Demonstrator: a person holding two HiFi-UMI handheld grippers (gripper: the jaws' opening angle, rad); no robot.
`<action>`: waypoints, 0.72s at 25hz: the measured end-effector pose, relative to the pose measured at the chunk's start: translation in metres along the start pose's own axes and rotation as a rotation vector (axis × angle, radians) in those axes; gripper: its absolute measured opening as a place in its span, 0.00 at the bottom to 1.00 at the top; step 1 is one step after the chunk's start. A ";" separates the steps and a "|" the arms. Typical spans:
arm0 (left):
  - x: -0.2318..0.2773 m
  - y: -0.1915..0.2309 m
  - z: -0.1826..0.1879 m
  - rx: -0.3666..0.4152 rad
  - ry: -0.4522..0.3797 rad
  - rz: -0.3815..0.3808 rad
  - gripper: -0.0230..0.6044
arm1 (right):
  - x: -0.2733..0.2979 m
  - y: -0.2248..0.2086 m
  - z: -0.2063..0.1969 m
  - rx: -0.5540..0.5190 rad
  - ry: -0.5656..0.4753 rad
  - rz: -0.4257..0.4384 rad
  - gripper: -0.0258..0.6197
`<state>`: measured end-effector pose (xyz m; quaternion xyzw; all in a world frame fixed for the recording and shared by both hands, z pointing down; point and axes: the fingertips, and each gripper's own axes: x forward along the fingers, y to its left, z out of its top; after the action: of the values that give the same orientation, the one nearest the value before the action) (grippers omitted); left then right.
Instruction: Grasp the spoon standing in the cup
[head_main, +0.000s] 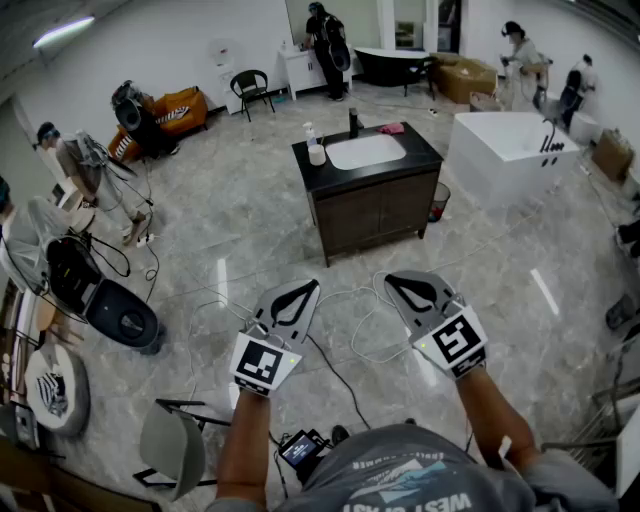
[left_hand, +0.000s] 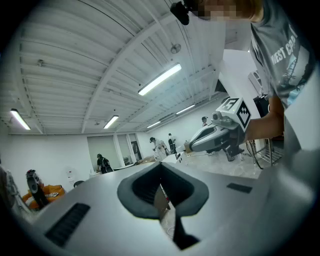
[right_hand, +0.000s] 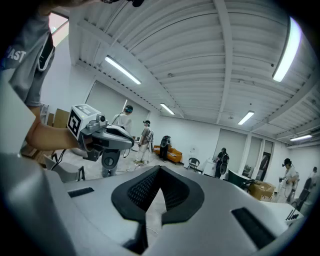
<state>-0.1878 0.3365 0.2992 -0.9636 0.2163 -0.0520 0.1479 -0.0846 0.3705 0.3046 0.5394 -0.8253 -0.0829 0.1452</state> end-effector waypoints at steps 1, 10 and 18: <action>0.000 0.000 -0.001 -0.001 -0.005 0.002 0.04 | 0.001 0.000 -0.001 0.000 0.000 -0.001 0.09; 0.012 0.003 -0.009 -0.035 -0.004 -0.022 0.04 | 0.018 -0.004 -0.003 0.023 -0.004 -0.010 0.09; 0.009 -0.018 -0.017 -0.031 0.008 -0.056 0.04 | 0.012 0.005 -0.016 0.026 0.013 -0.014 0.09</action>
<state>-0.1755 0.3442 0.3212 -0.9713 0.1907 -0.0565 0.1304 -0.0884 0.3618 0.3228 0.5477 -0.8214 -0.0696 0.1429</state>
